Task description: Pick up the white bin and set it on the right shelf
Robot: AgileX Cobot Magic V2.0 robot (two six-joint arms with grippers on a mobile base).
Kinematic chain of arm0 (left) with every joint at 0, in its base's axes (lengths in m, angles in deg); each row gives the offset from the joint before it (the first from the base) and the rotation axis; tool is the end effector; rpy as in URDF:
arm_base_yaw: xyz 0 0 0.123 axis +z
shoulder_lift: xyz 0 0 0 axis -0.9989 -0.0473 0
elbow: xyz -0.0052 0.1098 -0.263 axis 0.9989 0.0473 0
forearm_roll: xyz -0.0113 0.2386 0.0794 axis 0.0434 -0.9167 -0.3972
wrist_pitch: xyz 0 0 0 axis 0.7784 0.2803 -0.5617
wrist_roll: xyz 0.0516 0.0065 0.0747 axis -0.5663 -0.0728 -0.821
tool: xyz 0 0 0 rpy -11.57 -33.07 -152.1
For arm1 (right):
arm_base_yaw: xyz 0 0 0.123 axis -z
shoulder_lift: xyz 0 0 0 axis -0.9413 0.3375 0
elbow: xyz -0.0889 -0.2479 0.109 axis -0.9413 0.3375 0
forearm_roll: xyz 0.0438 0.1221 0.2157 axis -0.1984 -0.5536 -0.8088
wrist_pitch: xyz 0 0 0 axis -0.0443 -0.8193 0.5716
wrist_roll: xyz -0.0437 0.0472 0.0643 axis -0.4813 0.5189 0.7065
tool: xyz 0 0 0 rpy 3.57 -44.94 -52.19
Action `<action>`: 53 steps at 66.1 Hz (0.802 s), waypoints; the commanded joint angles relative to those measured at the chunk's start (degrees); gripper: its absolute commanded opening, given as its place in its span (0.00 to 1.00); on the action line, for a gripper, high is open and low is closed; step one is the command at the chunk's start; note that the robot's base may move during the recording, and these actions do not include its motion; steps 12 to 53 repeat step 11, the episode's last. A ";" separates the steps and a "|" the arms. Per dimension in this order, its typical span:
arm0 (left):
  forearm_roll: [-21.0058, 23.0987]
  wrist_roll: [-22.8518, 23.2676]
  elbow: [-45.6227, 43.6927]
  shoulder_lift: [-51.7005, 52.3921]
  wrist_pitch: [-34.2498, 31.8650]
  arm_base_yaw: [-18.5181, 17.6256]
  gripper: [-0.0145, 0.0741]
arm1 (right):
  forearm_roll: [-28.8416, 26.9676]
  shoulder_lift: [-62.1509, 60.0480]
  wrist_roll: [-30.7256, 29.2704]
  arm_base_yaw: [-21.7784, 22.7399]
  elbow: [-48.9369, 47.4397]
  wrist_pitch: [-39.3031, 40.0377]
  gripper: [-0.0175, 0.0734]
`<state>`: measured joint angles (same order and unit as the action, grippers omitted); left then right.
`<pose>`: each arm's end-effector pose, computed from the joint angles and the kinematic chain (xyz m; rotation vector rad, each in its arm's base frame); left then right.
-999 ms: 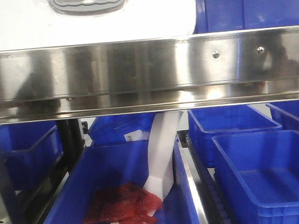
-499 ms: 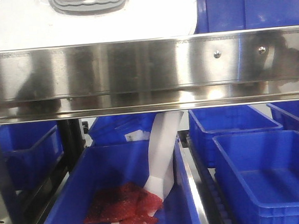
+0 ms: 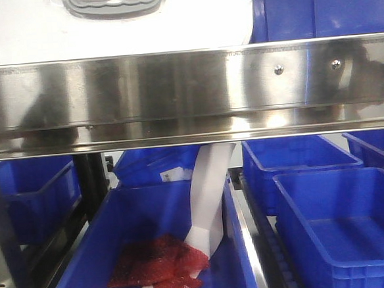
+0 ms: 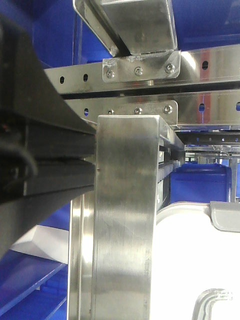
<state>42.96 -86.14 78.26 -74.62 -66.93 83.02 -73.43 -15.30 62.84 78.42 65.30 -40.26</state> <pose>0.0568 -0.0044 0.2009 0.0289 1.5317 -0.0924 0.0560 -0.0080 0.2041 0.1384 1.4956 -0.0805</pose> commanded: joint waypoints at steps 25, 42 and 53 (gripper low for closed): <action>0.06 0.29 1.17 0.61 -4.95 -0.34 0.03 | 0.77 -0.39 -0.27 0.10 -0.21 5.07 0.27; 0.06 0.29 1.17 0.61 -4.95 -0.34 0.03 | 0.77 -0.39 -0.27 0.10 -0.21 5.07 0.27; 0.06 0.29 1.17 0.61 -4.95 -0.34 0.03 | 0.77 -0.39 -0.27 0.10 -0.21 5.07 0.27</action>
